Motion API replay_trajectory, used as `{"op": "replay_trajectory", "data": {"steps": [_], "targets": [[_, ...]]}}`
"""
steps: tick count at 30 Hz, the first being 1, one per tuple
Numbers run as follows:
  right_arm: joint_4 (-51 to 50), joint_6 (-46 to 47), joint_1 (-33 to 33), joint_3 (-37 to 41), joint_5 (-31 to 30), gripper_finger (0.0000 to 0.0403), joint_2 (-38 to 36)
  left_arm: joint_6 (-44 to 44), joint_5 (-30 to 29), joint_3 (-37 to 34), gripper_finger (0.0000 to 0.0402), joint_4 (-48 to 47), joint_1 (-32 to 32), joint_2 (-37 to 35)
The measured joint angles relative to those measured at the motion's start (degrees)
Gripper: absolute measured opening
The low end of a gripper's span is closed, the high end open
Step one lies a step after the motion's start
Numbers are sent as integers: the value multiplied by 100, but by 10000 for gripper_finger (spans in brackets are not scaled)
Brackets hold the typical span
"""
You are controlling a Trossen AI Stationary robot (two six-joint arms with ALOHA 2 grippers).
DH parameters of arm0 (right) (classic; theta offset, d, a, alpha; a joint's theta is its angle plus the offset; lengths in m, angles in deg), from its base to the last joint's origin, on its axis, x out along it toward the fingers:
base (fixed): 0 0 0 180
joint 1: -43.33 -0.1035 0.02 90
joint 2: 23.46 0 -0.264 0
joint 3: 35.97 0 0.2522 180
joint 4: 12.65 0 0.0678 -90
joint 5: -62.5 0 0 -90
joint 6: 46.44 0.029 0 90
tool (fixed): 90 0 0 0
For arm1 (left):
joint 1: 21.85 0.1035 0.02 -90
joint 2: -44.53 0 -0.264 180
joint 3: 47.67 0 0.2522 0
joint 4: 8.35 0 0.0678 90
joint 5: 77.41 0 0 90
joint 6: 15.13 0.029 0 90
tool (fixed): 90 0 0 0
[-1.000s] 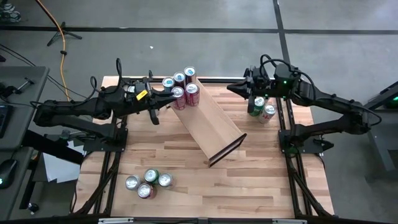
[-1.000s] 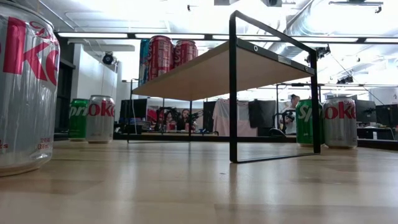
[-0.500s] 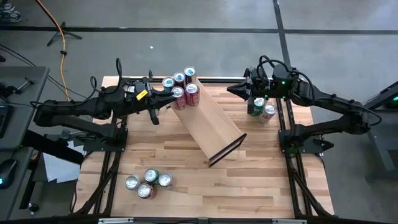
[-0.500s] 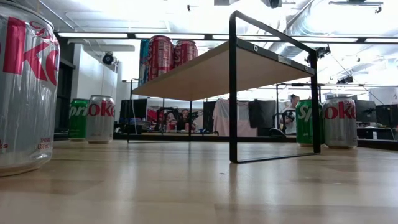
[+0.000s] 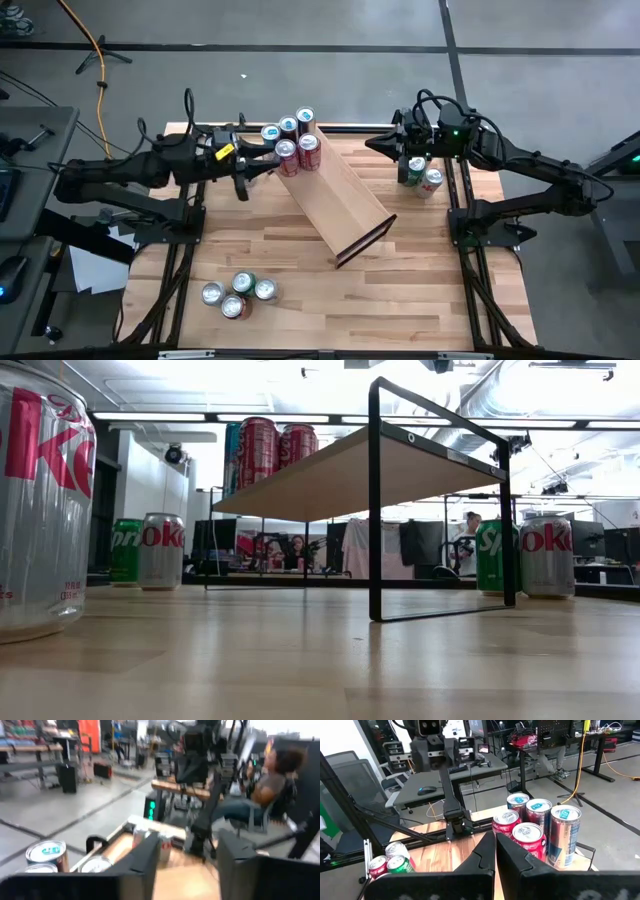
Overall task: Place canned beverage on shelf
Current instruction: Put the red soda can on the shelf aligned with the other red soda cans
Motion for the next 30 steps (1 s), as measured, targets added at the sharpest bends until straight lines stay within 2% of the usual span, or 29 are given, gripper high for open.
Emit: {"op": "replay_trajectory", "data": {"steps": [3,6,12,17,24,30], "targets": [[-33,0,0,0,0,0,0,7,4,386,162,-647,-130,24],[-105,-1,0,0,0,0,0,11,17,658,207,-912,-228,28],[-265,0,0,0,2,0,0,217,404,850,263,-1028,-432,33],[-283,13,0,0,2,0,0,111,913,870,270,-1142,-674,9],[-353,525,-2,0,-364,0,0,-250,1182,870,267,-2191,-1205,12],[-603,631,-1,0,-389,0,0,-1022,1400,868,267,-2830,-2129,439]]}}
